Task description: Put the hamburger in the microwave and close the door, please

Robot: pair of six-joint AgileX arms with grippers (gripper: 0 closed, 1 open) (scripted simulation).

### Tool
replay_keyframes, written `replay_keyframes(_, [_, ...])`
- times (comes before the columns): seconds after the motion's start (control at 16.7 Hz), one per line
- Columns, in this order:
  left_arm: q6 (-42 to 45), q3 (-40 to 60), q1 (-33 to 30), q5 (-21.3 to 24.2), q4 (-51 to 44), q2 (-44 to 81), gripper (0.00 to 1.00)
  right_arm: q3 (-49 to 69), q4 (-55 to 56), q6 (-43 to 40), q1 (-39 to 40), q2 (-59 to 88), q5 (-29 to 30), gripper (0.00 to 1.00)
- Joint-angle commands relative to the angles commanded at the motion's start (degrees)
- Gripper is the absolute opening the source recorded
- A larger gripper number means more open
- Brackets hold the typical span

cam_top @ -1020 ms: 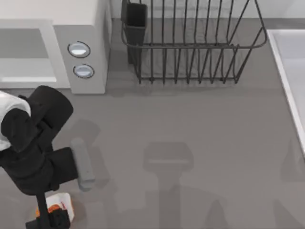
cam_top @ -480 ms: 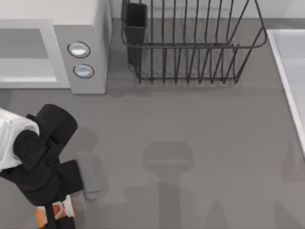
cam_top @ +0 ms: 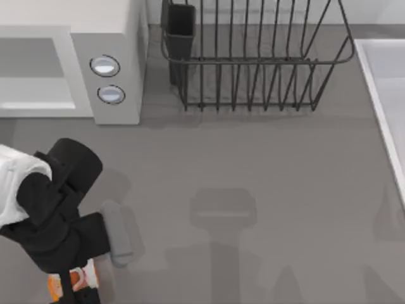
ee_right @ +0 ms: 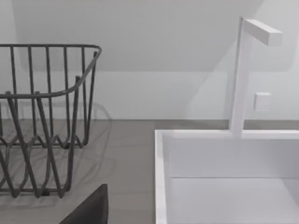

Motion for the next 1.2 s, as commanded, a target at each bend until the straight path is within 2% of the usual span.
replay_keyframes(0.48, [0.0,0.0,0.0,0.0,0.0,0.0,0.02,0.0,0.0,0.0,0.0,0.0,0.0,1.00])
replay_keyframes(0.96, [0.0,0.0,0.0,0.0,0.0,0.0,0.00,0.0,0.0,0.0,0.0,0.0,0.0,1.00])
replay_keyframes(1.02, [-0.4,2.4,0.2,1.3,-5.9,-4.1,0.00,0.0,0.0,0.0,0.0,0.0,0.0,1.00])
replay_keyframes(1.2, [-0.1,4.3,0.0,1.3,-8.2,-4.9,0.00,0.0,0.0,0.0,0.0,0.0,0.0,1.00])
